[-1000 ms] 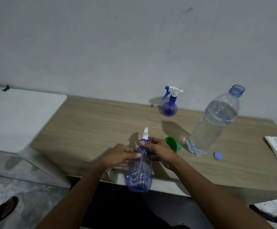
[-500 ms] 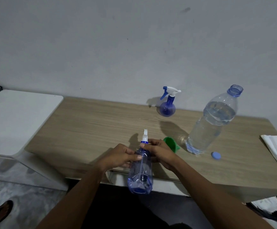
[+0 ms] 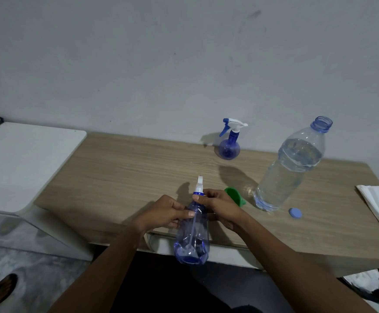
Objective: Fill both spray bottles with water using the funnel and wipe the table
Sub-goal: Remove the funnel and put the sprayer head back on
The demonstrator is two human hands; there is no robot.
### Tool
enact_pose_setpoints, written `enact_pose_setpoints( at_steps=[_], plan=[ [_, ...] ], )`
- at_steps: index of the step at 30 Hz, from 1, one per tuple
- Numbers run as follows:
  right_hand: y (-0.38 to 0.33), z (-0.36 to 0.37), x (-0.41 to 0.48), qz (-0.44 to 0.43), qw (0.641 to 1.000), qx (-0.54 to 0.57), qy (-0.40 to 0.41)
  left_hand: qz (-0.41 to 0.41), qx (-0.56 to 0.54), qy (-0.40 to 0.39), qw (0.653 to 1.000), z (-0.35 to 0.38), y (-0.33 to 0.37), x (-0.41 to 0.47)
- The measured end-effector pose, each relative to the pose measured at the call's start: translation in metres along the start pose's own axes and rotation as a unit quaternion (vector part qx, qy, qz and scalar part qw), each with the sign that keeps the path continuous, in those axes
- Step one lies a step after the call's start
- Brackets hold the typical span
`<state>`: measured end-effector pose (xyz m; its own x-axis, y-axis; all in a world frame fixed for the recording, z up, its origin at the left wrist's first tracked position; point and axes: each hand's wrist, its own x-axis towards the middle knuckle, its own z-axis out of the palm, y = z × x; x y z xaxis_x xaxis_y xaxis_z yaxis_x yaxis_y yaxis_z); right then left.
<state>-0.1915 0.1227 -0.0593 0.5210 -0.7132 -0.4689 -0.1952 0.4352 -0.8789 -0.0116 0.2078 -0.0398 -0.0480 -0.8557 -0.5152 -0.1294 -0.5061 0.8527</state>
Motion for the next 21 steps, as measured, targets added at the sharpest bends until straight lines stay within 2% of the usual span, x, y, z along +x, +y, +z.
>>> enact_pose_setpoints(
  at_steps=[10, 14, 17, 21],
  plan=[
    [-0.008, 0.002, -0.002, -0.006, 1.0, 0.023, -0.014, 0.008, 0.026, 0.008, 1.0, -0.004, 0.001, 0.004],
    [-0.024, 0.005, 0.004, -0.052, 0.995, 0.041, 0.069, 0.063, 0.05, 0.052, 0.995, -0.009, 0.019, 0.013],
    [-0.048, -0.001, 0.013, -0.096, 0.992, 0.036, 0.079, 0.123, 0.07, 0.096, 0.985, -0.011, 0.041, 0.022],
    [-0.086, -0.018, 0.032, -0.185, 0.977, -0.014, 0.102, 0.154, 0.051, 0.12, 0.979, -0.02, 0.063, 0.049]
  ],
)
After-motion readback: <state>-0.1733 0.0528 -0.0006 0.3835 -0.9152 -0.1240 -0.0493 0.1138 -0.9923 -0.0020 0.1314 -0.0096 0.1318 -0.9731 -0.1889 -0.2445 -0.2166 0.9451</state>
